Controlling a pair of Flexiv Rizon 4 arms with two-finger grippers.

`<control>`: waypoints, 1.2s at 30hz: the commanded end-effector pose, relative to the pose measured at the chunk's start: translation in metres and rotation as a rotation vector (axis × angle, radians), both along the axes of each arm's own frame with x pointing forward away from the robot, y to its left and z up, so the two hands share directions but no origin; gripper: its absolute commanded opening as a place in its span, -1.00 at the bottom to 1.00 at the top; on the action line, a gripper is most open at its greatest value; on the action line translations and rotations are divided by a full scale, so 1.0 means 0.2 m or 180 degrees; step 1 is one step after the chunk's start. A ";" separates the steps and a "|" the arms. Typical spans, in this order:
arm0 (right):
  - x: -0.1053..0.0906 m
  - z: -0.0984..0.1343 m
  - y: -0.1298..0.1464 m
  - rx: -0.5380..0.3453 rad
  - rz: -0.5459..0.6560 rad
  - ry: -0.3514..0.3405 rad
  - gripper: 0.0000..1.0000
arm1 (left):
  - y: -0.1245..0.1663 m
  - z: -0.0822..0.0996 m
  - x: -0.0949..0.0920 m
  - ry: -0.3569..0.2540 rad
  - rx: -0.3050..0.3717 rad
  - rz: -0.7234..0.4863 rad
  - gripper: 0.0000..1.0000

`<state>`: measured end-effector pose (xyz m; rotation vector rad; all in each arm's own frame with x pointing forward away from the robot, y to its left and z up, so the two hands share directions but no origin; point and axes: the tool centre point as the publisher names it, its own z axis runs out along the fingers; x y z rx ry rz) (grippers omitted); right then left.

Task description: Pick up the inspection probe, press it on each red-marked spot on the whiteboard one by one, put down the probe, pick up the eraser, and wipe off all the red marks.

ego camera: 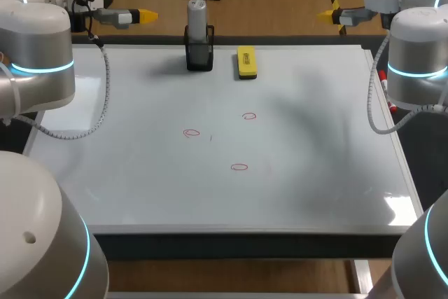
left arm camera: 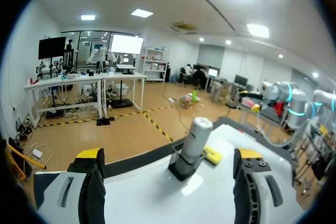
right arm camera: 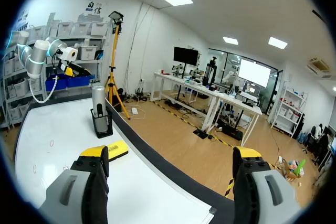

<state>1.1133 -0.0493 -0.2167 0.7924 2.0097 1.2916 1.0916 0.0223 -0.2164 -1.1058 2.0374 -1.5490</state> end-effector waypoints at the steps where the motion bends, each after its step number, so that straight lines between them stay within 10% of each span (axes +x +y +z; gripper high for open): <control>1: 0.00 0.00 0.00 -0.0002 0.0002 0.0005 1.00 | 0.00 0.00 0.00 -0.0005 -0.0001 0.0005 1.00; 23: 0.00 0.00 0.00 -0.0002 0.0002 0.0005 1.00 | 0.00 0.00 0.00 -0.0005 -0.0001 0.0005 1.00; 36: 0.00 0.00 0.00 -0.0002 0.0002 0.0005 1.00 | -0.08 0.03 -0.01 -0.0386 0.0044 -0.1020 1.00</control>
